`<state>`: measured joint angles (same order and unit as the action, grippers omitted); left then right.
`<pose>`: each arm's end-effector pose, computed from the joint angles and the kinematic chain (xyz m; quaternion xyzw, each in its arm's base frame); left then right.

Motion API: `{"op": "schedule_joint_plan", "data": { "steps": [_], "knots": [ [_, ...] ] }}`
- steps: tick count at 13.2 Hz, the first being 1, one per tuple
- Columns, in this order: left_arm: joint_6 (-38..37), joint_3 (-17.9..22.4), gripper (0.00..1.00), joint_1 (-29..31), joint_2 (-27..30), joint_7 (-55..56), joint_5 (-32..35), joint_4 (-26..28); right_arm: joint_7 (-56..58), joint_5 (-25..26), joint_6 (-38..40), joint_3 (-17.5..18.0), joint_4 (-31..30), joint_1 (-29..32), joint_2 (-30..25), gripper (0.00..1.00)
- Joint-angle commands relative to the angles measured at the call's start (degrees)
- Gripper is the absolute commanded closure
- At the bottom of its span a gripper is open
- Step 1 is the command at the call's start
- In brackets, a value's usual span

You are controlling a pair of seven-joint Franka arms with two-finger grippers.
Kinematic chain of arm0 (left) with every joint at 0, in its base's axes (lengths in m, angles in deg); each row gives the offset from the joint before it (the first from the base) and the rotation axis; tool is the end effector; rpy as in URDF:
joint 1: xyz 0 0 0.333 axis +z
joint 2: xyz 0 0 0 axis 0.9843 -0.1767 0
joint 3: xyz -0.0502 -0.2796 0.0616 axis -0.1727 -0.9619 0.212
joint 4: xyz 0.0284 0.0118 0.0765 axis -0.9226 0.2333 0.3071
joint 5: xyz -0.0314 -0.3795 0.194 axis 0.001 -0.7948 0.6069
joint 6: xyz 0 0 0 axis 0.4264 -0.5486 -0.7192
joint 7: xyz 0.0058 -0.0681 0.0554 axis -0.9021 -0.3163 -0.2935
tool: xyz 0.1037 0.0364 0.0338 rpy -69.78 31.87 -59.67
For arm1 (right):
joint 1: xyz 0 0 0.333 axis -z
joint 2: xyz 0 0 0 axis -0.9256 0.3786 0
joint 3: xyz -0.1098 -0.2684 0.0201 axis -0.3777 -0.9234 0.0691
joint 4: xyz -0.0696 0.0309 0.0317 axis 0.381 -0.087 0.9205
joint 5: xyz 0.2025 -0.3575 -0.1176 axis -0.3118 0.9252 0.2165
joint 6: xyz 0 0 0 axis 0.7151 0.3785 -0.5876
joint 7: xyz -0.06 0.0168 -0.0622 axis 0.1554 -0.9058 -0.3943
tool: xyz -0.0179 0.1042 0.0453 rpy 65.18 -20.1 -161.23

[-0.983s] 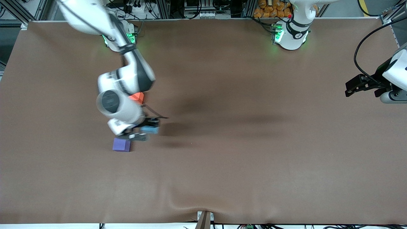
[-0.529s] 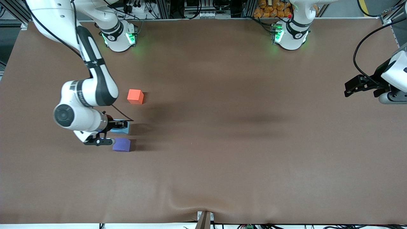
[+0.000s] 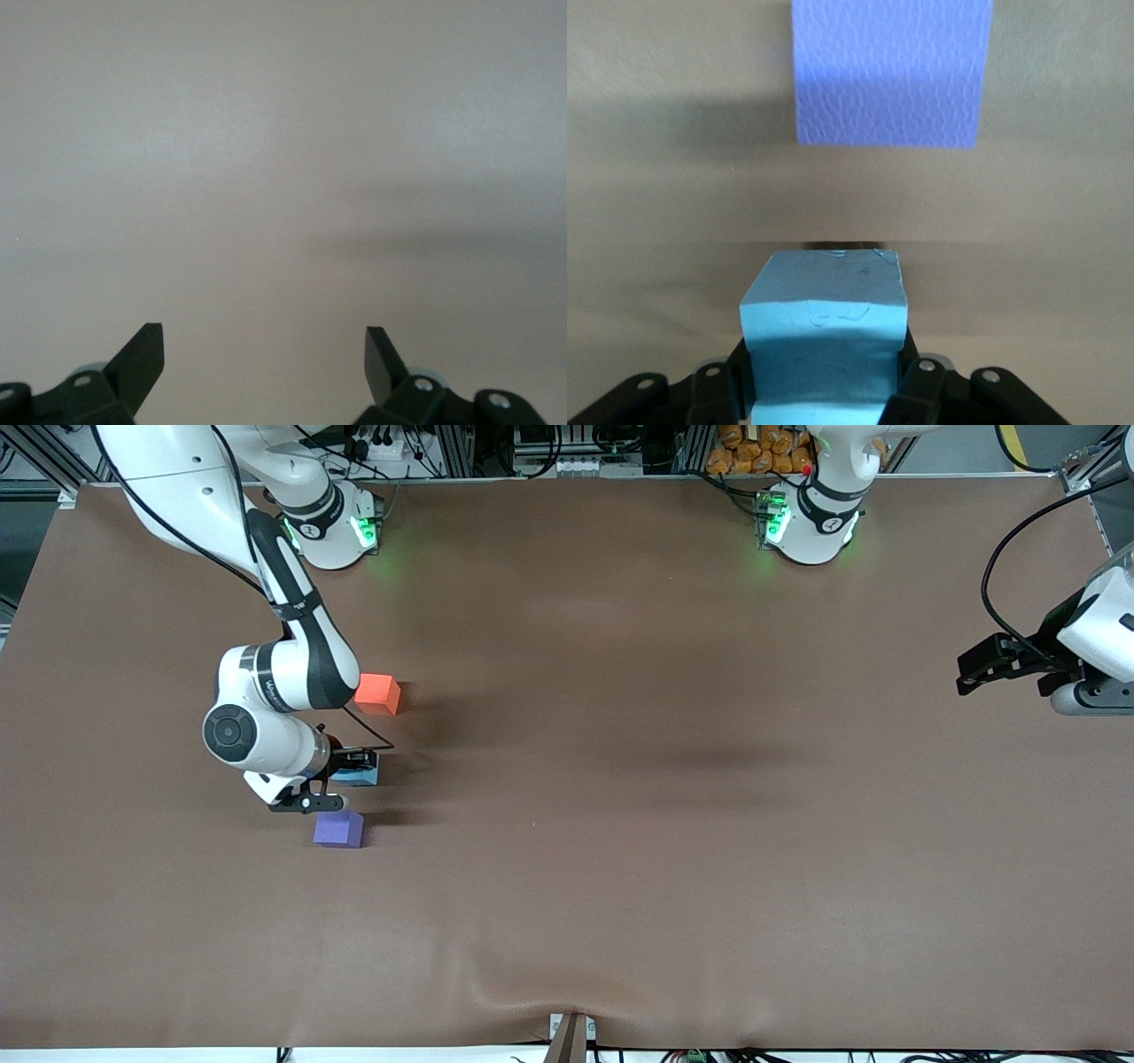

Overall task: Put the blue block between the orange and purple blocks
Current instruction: 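Lower the blue cube and open the right gripper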

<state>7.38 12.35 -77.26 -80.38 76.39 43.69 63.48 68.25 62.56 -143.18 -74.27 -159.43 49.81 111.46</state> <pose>0.6063 -0.0317 0.5670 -0.9998 0.0159 -0.0039 0.0115 0.5798 0.1162 0.1575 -0.9947 -0.0030 0.1006 0.0216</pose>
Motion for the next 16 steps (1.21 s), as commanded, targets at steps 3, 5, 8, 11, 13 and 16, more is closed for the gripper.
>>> {"op": "schedule_joint_plan", "data": {
  "steps": [3, 5, 8, 11, 13, 16],
  "knots": [
    [0.29, -0.45, 0.0, 0.6, 0.51, -0.86, -0.91, 0.47, -2.19, -0.03, -0.89, 0.18, -2.77, 0.62, -1.43, 0.57],
    [0.29, -0.37, 0.0, 0.6, 0.51, -0.86, -0.91, 0.47, -2.54, -0.2, -0.89, 0.18, -2.68, 0.71, -1.43, 0.26],
    [0.29, -0.37, 0.0, 0.69, 0.51, -0.95, -0.91, 0.47, -3.25, -0.21, -0.46, 0.18, -2.16, 0.71, -1.78, 0.0],
    [0.2, -0.28, 0.0, 0.95, 0.51, -0.95, -0.91, 0.39, -2.46, -0.21, -0.28, 0.0, 0.38, 1.41, -4.32, 0.0],
    [-0.15, -0.19, 0.0, 0.87, 0.86, -0.78, -0.91, 0.12, -2.63, -0.12, -0.19, -0.09, 2.75, 2.47, -7.3, 0.0],
    [-1.56, -0.54, 0.0, 0.78, 1.47, -0.25, -0.82, 0.04, -2.28, 0.58, 2.7, -1.23, 3.9, 3.96, -13.54, 0.0]
  ]
}}
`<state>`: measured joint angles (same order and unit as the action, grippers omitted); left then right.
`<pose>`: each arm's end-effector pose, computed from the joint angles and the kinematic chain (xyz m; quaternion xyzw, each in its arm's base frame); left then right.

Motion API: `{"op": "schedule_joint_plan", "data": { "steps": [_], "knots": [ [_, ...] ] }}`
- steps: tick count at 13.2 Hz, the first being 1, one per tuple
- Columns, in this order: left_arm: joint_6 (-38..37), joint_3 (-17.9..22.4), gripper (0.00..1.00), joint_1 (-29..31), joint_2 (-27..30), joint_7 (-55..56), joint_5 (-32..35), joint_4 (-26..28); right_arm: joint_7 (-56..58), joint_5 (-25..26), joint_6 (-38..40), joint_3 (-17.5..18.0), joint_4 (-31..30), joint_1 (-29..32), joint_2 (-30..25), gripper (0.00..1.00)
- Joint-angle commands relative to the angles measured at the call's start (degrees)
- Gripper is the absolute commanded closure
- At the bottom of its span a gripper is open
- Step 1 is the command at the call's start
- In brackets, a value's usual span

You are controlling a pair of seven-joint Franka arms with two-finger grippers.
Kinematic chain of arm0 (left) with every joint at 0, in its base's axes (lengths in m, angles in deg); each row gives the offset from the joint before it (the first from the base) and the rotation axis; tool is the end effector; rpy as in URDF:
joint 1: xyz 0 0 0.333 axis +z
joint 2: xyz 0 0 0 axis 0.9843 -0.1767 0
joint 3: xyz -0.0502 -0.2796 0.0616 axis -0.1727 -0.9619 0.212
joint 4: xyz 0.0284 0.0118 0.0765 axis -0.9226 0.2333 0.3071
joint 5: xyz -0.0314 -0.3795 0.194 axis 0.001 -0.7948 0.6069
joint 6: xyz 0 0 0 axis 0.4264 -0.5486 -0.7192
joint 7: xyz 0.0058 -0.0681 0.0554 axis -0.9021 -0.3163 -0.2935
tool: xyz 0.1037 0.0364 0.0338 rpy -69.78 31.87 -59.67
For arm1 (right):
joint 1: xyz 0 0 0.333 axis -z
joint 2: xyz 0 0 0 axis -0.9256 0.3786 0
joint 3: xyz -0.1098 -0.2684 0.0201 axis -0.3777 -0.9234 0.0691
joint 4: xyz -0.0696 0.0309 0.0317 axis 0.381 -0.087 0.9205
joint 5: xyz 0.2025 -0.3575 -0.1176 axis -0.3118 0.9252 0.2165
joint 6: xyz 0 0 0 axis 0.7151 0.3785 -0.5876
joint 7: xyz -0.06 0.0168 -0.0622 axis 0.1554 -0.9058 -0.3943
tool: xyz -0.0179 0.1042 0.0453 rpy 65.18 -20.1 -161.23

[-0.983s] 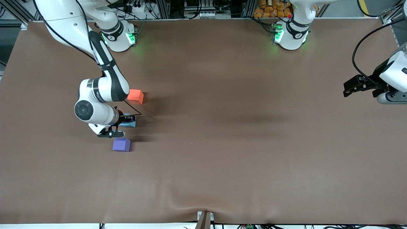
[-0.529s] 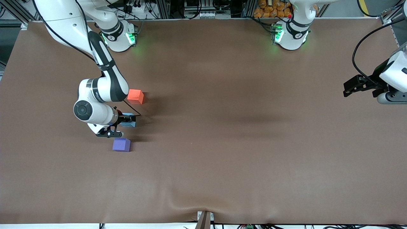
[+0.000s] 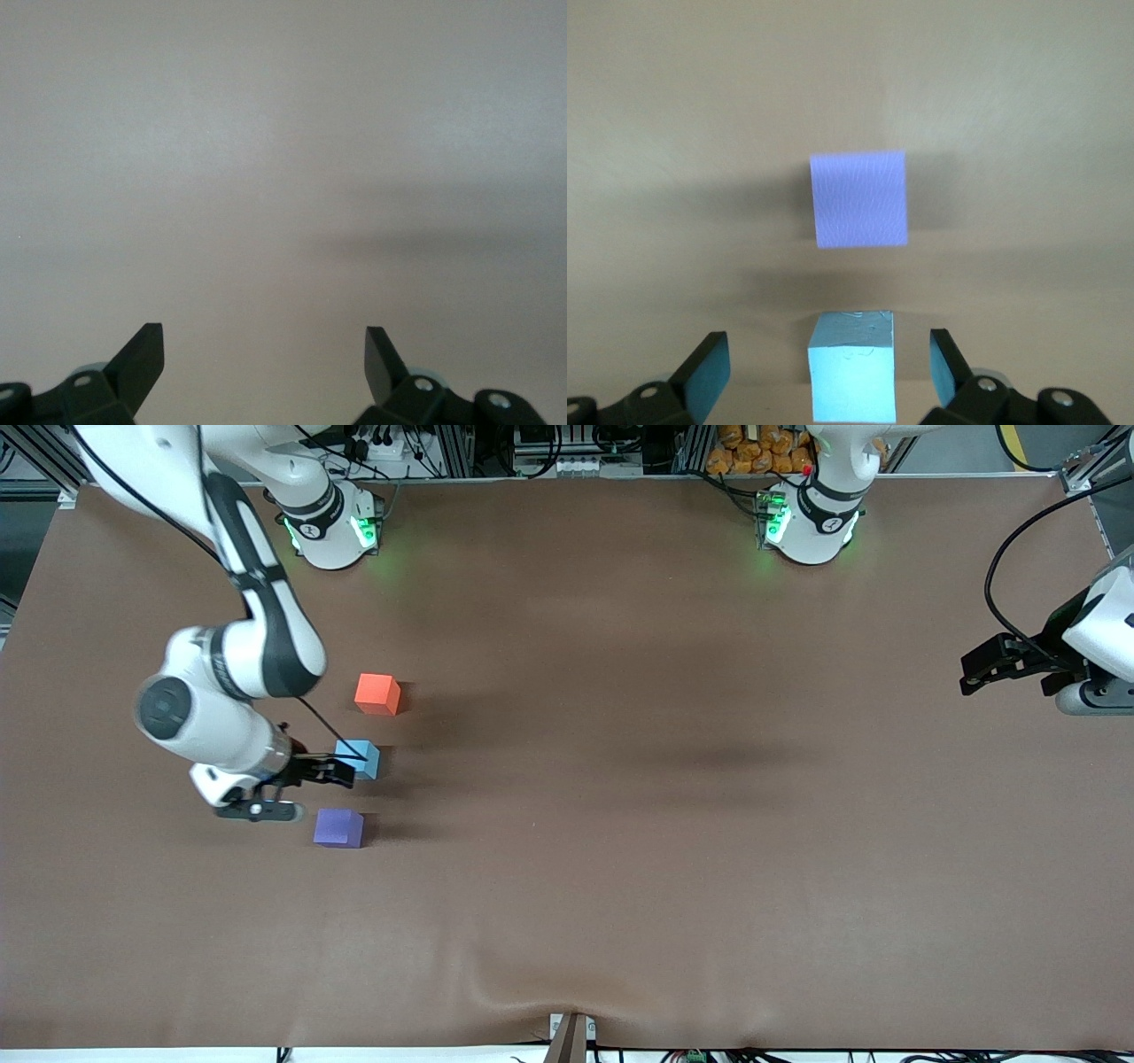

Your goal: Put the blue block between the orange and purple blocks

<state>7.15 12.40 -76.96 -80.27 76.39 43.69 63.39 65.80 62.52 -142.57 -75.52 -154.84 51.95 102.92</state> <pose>0.6057 -0.0280 0.5686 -0.9998 0.0128 -0.0036 0.0117 0.6288 0.0918 0.2831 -0.9980 0.0401 -0.0054 0.0484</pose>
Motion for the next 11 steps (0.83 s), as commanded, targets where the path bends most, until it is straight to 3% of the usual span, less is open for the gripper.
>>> {"op": "schedule_joint_plan", "data": {
  "steps": [1, 7, 11],
  "knots": [
    [-2.11, -0.59, 0.0, 0.31, 2.15, -0.07, -0.82, 0.12, 0.51, 0.8, 3.57, -0.5, -0.51, 2.78, -7.1, 0.0],
    [-2.91, -2.08, 0.0, 0.31, 5.32, -0.16, -0.91, 0.21, 10.62, 3.52, 19.38, -0.68, 6.33, 12.18, -14.67, 0.0],
    [-4.67, -2.08, 0.0, 0.39, 5.5, -0.69, -0.91, -0.23, 11.06, 6.51, 35.63, 0.37, 16.52, 13.95, -17.93, 0.0]
  ]
}}
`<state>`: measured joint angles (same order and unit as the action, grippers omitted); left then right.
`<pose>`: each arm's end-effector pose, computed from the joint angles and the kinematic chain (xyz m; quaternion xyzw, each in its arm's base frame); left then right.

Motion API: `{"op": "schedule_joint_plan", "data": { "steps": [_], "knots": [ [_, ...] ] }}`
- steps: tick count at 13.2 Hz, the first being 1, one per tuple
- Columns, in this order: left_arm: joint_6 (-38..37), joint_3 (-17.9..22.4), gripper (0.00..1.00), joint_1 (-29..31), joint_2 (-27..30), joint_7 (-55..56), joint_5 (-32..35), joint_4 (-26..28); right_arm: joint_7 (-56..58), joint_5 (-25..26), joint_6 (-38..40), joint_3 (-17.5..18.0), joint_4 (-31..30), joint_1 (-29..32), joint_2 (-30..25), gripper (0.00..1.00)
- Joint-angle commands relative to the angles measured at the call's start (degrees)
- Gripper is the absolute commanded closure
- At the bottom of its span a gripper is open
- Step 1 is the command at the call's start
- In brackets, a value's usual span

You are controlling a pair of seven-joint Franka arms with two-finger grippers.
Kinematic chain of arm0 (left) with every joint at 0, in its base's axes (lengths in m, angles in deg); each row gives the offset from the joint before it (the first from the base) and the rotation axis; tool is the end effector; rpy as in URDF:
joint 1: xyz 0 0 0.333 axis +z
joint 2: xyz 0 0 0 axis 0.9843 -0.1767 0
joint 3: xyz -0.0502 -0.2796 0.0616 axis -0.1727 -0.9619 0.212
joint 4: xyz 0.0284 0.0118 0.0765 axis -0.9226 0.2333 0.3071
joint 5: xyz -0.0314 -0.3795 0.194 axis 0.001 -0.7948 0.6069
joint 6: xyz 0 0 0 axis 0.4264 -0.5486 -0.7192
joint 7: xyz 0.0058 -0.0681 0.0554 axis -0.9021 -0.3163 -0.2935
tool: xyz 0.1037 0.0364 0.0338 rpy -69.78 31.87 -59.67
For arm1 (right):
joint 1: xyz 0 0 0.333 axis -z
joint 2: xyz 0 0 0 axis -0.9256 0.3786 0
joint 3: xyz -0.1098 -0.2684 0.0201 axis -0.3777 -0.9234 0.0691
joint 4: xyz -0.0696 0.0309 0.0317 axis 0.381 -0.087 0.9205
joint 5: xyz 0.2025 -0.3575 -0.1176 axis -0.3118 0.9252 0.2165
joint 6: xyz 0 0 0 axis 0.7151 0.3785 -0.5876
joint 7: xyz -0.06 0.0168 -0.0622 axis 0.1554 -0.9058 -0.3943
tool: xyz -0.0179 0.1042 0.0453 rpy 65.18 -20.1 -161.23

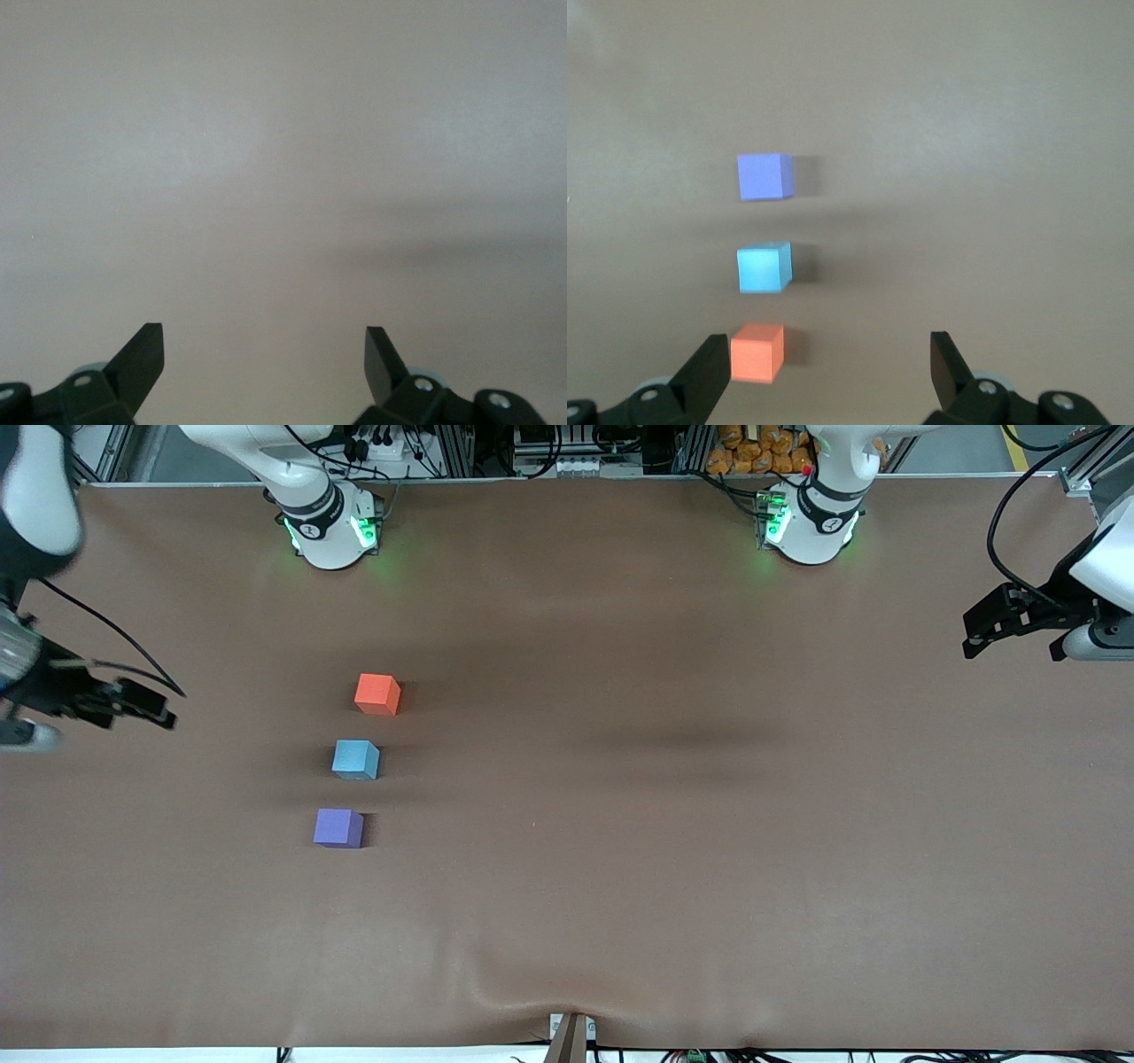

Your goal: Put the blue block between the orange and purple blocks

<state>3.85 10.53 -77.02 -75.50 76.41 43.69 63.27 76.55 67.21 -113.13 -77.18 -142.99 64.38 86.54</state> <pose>0.5765 -0.0484 0.6135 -0.9993 0.0285 -0.0177 0.0157 0.5972 -0.0584 0.5188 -0.9987 0.0263 -0.0026 0.0444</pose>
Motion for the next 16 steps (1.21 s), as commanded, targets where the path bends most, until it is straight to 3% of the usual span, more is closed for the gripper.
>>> {"op": "schedule_joint_plan", "data": {
  "steps": [1, 4, 12, 16],
  "knots": [
    [-1.54, -0.3, 0.0, 0.54, 0.73, -0.71, -0.91, -0.19, 0.4, 2.09, 8.93, 2.9, 6.35, 2.31, -2.33, 0.0],
    [-2.07, -0.12, 0.0, 0.54, 1.51, -0.97, -0.91, -0.64, 1.89, 3.22, 11.76, 5.89, 6.45, 3.99, -5.85, 0.0],
    [-3.3, -0.21, 0.0, 0.28, 1.34, -0.27, -1.0, -2.56, 1.72, 3.76, 15.02, 5.9, 7.51, 4.08, -5.68, 0.0],
    [-3.3, 0.31, 0.0, 0.45, 0.55, 0.34, -6.01, -3.8, 1.72, 3.76, 17.12, 6.08, 8.03, 3.9, -5.68, 0.0]
  ]
}}
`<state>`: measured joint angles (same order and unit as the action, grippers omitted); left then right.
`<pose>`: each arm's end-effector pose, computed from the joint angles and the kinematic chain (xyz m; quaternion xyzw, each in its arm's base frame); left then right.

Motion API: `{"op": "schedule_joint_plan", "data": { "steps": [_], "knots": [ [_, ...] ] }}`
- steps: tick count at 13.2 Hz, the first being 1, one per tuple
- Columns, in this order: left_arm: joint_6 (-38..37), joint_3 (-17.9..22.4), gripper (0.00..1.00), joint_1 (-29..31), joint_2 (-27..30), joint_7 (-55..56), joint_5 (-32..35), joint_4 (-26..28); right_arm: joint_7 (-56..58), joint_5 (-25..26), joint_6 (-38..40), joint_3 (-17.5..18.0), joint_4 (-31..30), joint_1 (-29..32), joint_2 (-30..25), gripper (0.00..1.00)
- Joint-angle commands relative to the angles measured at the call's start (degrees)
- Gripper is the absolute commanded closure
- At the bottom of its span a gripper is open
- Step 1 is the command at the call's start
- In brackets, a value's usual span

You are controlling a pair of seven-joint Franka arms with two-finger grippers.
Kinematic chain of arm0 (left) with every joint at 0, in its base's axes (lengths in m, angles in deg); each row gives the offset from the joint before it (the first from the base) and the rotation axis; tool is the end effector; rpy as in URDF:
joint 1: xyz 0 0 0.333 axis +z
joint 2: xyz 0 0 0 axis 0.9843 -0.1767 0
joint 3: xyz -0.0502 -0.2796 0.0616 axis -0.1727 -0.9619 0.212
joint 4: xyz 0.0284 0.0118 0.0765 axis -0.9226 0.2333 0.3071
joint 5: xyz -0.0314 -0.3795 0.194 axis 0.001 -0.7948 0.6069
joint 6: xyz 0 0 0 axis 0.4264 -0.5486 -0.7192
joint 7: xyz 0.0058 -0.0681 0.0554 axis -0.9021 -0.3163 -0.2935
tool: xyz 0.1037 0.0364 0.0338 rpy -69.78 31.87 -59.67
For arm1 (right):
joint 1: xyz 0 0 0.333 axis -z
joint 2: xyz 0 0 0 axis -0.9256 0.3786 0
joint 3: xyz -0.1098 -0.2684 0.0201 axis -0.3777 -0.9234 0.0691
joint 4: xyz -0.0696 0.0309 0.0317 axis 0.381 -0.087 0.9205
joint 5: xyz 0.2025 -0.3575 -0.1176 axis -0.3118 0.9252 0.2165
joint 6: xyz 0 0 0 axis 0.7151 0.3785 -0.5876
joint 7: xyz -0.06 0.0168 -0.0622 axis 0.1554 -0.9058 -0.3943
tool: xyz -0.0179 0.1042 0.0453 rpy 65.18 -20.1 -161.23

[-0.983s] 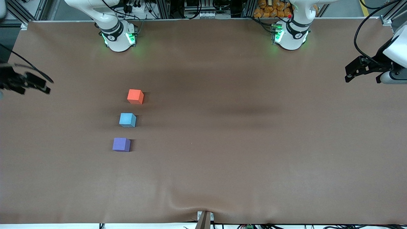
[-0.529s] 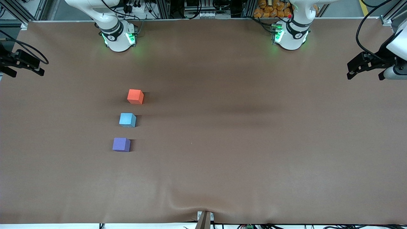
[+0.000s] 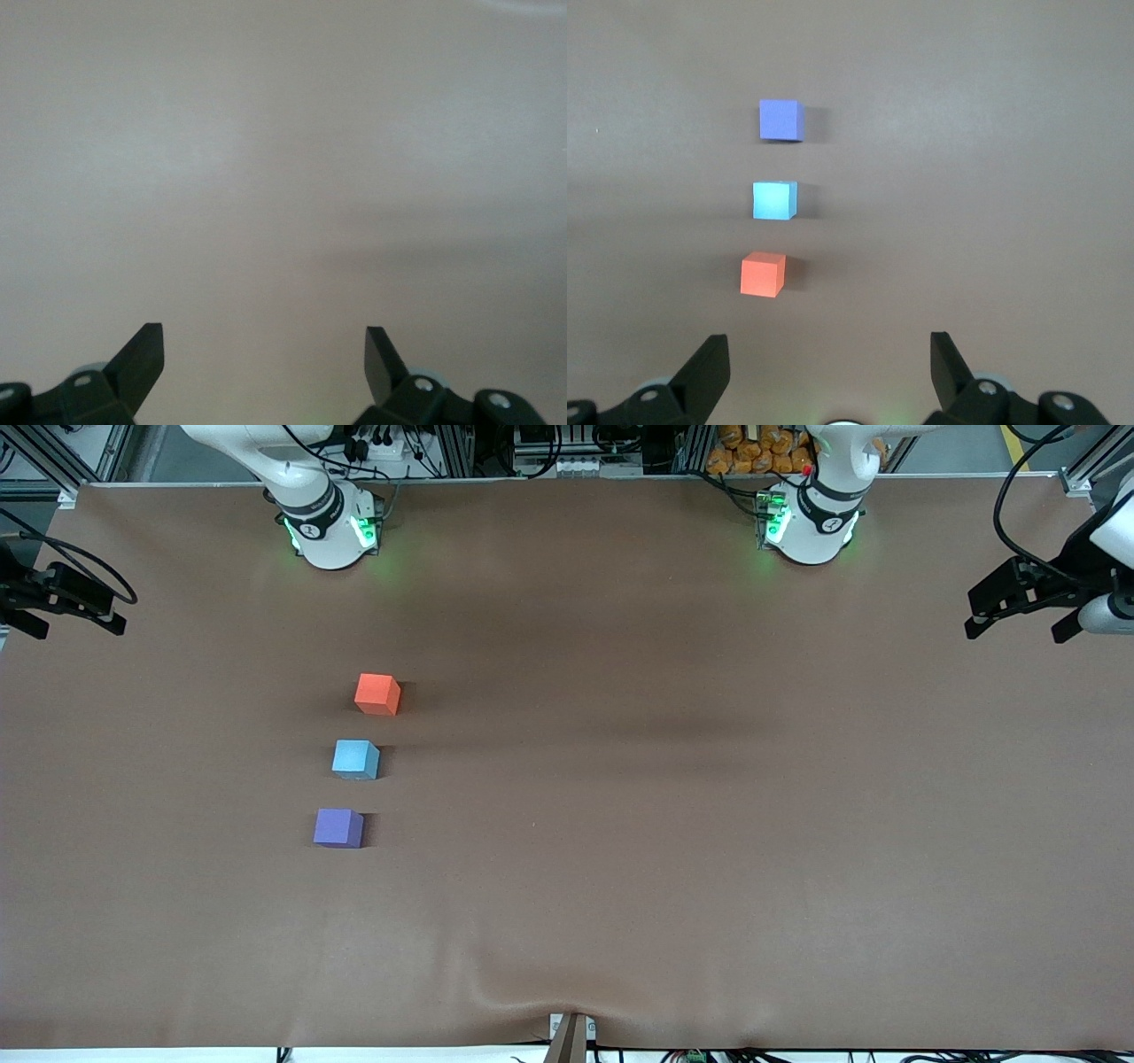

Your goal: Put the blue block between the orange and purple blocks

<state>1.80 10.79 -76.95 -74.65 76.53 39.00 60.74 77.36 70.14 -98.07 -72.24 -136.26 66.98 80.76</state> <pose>0.5677 -0.0546 0.6410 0.9990 -0.0268 0.0269 0.0248 0.5515 -0.0369 0.6139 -0.9994 -0.0105 0.0220 0.0260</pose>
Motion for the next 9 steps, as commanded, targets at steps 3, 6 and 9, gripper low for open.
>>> {"op": "schedule_joint_plan", "data": {
  "steps": [3, 6, 9],
  "knots": [
    [-1.34, -0.12, 0.0, 0.3, -0.38, 0.31, -1.05, -1.18, 0.74, 1.18, 1.89, 1.05, 1.56, 1.47, 0.18, 0.0],
    [-1.43, -0.64, 0.0, 0.03, -0.38, 0.14, 2.72, -1.09, 0.91, 1.26, 2.07, 1.22, 2.09, 1.21, 0.1, 0.0],
    [-1.78, -0.56, 0.0, 0.12, -0.38, 0.22, 3.16, -1.01, 0.47, 1.44, 2.07, 1.49, 2.53, 0.95, 0.1, 0.0]
  ]
}}
